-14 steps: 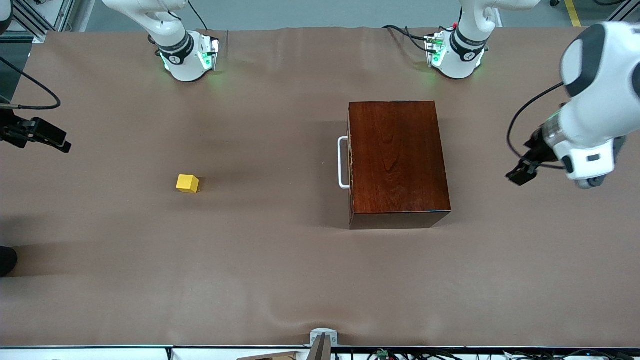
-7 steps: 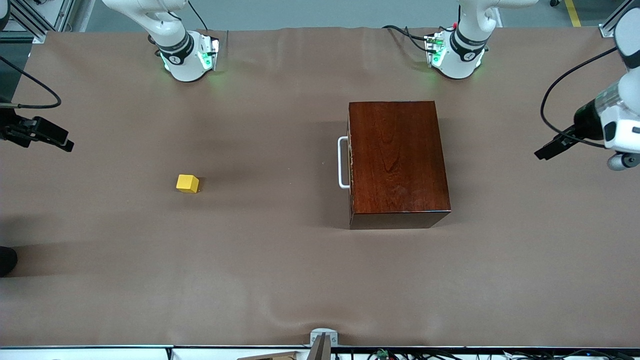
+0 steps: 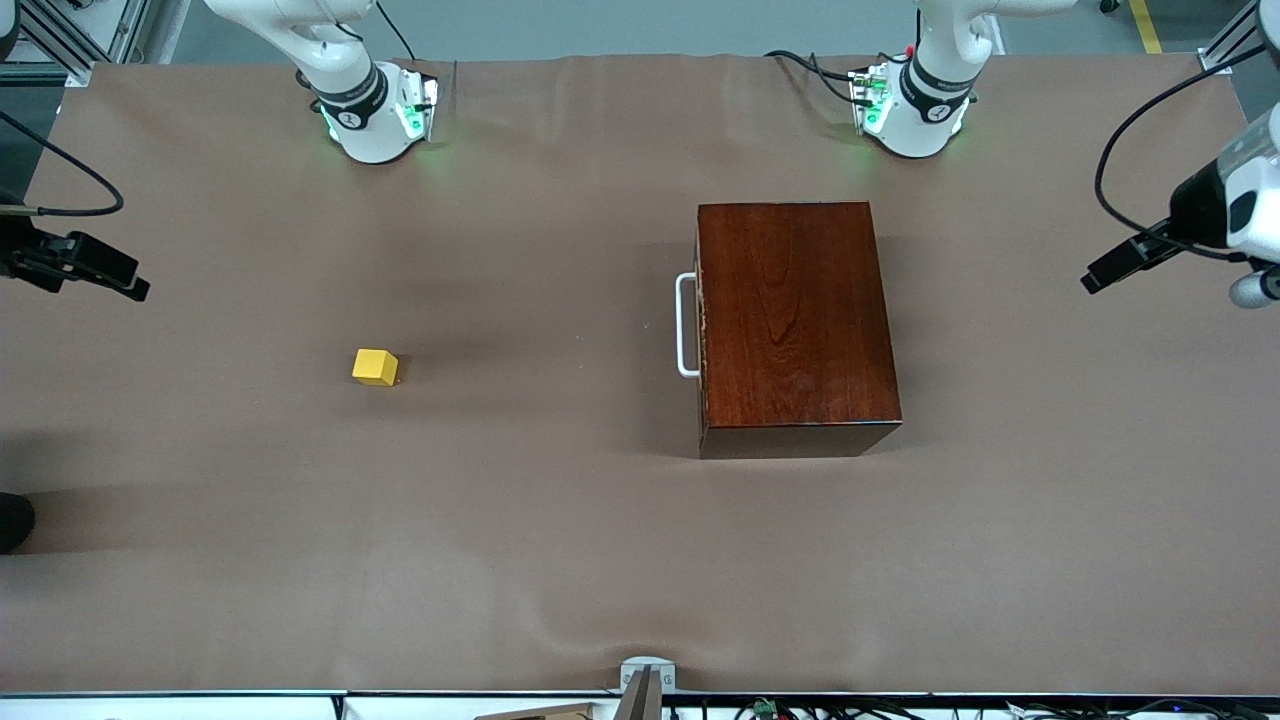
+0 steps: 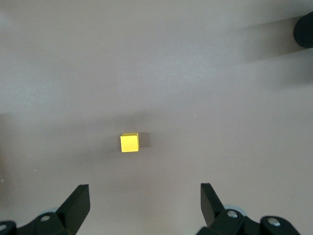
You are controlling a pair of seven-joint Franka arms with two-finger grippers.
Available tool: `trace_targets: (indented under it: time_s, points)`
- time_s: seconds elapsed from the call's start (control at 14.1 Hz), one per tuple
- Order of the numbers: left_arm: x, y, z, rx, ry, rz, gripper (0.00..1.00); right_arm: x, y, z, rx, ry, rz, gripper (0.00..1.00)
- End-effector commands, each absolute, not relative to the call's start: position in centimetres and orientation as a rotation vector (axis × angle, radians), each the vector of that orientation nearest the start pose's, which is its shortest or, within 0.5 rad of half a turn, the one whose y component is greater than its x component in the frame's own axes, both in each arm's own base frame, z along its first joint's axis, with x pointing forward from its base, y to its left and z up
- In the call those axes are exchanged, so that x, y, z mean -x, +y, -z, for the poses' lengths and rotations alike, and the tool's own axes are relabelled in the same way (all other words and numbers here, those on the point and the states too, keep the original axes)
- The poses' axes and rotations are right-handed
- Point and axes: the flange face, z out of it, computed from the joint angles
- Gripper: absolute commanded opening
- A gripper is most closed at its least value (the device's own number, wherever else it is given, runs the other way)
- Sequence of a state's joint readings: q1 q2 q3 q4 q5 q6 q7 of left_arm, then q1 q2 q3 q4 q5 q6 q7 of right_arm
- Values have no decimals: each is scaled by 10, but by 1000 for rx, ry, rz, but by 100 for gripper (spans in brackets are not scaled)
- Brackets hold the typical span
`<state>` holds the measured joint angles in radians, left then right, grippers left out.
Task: Open drawer, take yellow block, close drawer
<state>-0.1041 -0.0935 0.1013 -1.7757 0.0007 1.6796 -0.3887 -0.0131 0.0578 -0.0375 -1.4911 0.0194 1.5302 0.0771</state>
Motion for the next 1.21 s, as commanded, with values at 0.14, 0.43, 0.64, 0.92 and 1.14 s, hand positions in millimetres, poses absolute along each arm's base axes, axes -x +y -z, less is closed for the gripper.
trace_targets:
  time_s: [0.14,0.43,0.64,0.92,1.14]
  points:
    - [-516,4,-616,3125,-472,-19,100,-562,-29,-633,3101,219,-20,100]
    - [-518,-24,-635,3143,-230,-9,100,-562,-29,-634,3103,217,-17,100]
    - [-527,-31,-639,3142,-15,-73,100,-561,-30,-634,3103,217,-17,100]
    - [-533,-37,-639,3139,80,-99,100,-562,-29,-634,3103,220,-17,100]
    - [-531,-47,-634,3101,158,-134,100,-562,-29,-634,3103,222,-15,100]
